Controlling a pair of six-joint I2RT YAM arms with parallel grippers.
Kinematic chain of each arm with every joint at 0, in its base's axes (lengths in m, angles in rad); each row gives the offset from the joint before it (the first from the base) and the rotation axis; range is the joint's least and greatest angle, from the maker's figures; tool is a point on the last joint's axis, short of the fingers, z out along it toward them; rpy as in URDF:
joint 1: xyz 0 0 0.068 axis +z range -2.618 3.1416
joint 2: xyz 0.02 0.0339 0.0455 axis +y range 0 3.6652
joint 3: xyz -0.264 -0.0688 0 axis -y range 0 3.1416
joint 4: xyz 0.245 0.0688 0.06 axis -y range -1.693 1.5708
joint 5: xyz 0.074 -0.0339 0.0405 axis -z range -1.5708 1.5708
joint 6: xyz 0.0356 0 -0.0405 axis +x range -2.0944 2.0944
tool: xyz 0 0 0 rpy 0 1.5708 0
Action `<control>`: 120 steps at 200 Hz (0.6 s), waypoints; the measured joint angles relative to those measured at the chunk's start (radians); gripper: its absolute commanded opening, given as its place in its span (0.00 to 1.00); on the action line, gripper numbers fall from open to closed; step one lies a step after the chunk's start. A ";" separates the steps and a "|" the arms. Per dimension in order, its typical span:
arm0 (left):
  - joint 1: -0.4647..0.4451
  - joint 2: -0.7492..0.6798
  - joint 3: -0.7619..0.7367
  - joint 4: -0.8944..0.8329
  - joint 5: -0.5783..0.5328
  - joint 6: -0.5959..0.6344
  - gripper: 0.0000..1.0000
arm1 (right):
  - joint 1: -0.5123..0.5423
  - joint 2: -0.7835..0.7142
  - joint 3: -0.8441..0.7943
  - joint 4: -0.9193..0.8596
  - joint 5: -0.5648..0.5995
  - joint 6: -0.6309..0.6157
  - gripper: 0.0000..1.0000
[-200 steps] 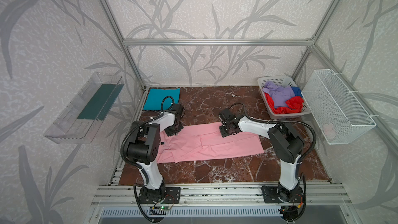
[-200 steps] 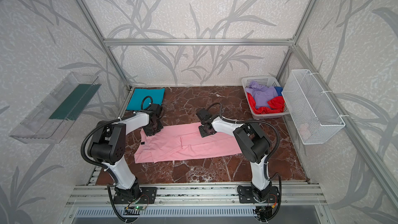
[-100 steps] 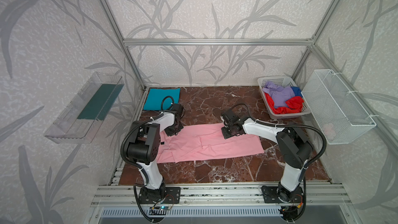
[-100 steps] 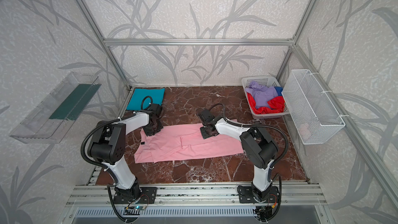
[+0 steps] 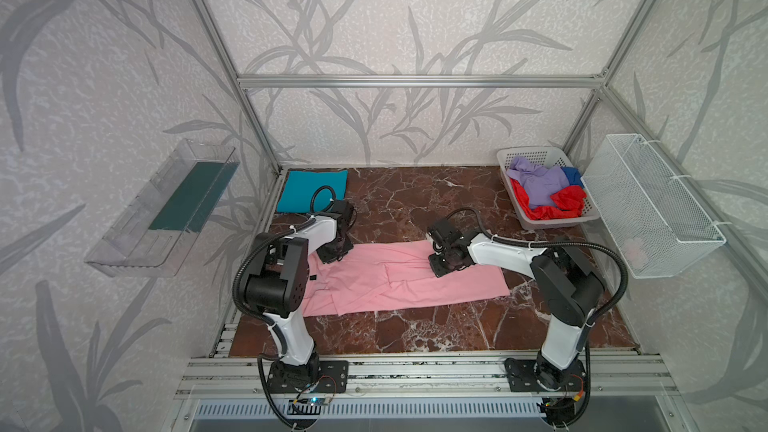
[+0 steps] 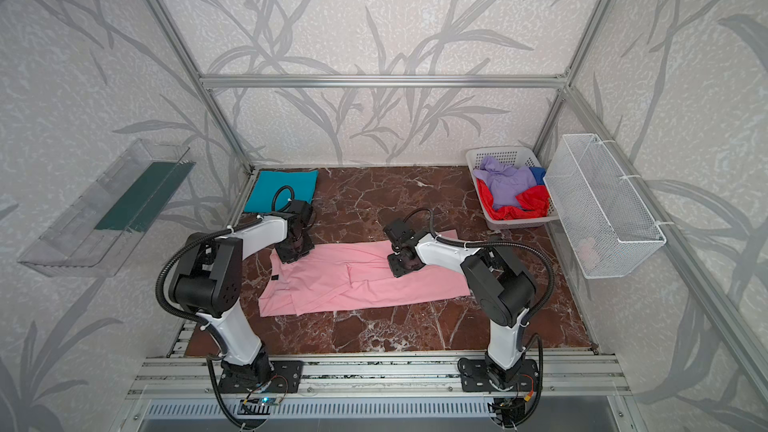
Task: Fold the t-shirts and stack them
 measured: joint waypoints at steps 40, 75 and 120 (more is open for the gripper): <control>0.001 -0.012 0.000 -0.053 -0.002 0.008 0.24 | -0.133 -0.116 0.002 -0.014 -0.024 0.009 0.33; -0.009 -0.080 0.002 -0.122 -0.017 0.014 0.25 | -0.234 -0.167 0.007 -0.013 0.004 0.006 0.12; -0.117 -0.121 0.055 -0.145 -0.014 0.008 0.25 | -0.272 -0.063 -0.005 -0.014 0.037 0.021 0.10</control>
